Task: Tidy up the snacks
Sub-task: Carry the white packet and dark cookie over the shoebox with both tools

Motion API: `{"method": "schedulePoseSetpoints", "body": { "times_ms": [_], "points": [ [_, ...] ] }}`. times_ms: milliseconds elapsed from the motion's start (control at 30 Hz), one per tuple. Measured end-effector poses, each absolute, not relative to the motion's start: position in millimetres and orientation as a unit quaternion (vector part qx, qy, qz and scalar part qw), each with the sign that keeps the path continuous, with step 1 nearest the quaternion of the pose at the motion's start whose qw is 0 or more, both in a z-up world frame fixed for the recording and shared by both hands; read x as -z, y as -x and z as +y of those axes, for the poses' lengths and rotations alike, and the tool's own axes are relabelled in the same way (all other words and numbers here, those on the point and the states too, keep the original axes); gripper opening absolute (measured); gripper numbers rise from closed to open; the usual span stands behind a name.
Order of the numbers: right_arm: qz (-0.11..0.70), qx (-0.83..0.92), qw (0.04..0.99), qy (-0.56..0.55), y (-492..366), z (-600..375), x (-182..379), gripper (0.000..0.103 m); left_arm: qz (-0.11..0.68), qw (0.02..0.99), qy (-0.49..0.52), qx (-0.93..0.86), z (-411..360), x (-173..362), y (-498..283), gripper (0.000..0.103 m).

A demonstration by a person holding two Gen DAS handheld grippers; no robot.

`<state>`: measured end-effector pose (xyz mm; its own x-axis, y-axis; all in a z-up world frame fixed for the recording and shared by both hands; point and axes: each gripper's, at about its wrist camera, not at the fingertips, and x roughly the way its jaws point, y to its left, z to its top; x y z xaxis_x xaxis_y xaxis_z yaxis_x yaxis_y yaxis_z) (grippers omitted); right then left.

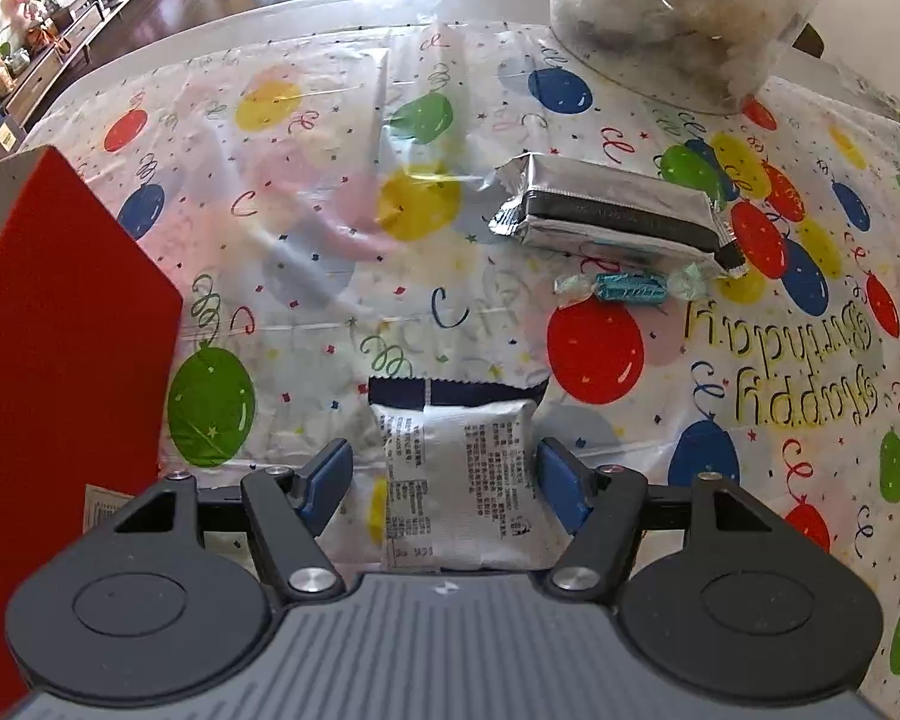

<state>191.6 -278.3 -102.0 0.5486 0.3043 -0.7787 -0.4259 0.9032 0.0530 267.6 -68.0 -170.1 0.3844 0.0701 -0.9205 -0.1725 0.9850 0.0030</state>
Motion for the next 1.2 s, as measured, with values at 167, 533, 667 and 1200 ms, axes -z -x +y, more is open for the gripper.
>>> {"method": "schedulePoseSetpoints", "body": {
  "times_ms": [167, 533, 667, 1200],
  "points": [
    [0.427, -0.209, 0.877, 0.072, -193.9, -277.7, 101.3, 0.039, 0.535, 0.842, 0.045, -0.060, -67.9, 168.2, -262.3, 0.046],
    [0.414, -0.213, 0.882, 0.070, -189.4, -252.9, 81.8, 0.039, 0.512, 0.856, 0.060, -0.036, -44.3, 127.7, -229.2, 0.046],
    [0.400, -0.219, 0.887, 0.070, -184.6, -234.3, 64.8, 0.039, 0.496, 0.866, 0.059, -0.015, -34.3, 93.7, -208.8, 0.046],
    [0.356, -0.300, 0.881, 0.085, -163.9, -104.8, 16.2, 0.039, 0.449, 0.891, 0.060, -0.045, 79.9, 0.1, -130.7, 0.046]
  ]
}}
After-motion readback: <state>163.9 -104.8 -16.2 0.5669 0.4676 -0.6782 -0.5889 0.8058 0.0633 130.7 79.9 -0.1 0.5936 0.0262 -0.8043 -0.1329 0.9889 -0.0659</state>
